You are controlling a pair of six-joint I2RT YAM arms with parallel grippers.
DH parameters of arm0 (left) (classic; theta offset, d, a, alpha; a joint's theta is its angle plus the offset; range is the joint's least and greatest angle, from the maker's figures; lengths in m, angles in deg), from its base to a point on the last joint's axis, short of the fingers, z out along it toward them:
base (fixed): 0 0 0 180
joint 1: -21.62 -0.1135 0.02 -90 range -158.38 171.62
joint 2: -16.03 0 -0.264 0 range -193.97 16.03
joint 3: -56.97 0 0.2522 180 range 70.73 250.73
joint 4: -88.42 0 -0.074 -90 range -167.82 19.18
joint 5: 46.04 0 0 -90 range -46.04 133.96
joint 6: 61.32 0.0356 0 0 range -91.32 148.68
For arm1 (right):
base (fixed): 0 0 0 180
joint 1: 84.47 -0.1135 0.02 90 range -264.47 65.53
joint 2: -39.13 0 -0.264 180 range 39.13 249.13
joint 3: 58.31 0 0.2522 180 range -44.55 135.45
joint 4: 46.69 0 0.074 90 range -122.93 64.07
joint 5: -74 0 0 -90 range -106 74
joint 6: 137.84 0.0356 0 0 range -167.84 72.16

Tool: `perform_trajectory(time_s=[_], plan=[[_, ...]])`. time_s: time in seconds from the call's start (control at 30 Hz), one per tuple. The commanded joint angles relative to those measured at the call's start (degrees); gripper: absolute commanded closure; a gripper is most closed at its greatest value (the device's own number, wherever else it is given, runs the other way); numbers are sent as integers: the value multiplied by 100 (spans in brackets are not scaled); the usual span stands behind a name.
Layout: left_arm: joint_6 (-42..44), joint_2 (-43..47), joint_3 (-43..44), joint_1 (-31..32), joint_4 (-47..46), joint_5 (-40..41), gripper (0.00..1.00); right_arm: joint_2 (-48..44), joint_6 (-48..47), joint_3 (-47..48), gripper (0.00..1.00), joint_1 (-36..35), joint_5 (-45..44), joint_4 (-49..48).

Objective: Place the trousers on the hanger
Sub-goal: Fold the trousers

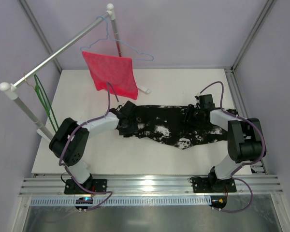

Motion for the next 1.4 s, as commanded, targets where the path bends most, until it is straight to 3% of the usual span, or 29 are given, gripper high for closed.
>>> perform_trajectory(time_s=[0.0,0.1,0.13,0.23,0.4,0.53,0.83,0.97,1.13,1.23,1.37], plan=[[-78,-53,-135,-15,137,145,44,375,98,2,54,-271,-36,19],[-104,-35,-91,-15,313,330,44,595,106,195,68,-491,-265,115],[-139,-27,-65,-15,478,409,44,613,115,274,82,-518,-300,133],[-236,148,-3,-58,830,787,44,534,194,380,96,-615,-257,124],[-210,1008,67,-76,1095,1394,40,-26,168,783,96,-685,-203,493],[114,1511,270,-76,1069,1201,33,-467,-51,1179,96,-475,-538,1694],[572,1697,665,-85,1157,814,26,-1179,-781,1856,96,825,-960,3481],[608,1530,700,-76,1060,568,25,-1460,-878,1997,96,1608,-179,3517],[634,1135,771,-85,841,559,25,-1286,-825,2007,96,1635,894,3070],[722,643,849,-94,718,533,25,-979,-887,1778,96,1635,825,2928],[950,132,1043,-146,307,-116,25,-723,-869,1471,96,1635,588,2648]])
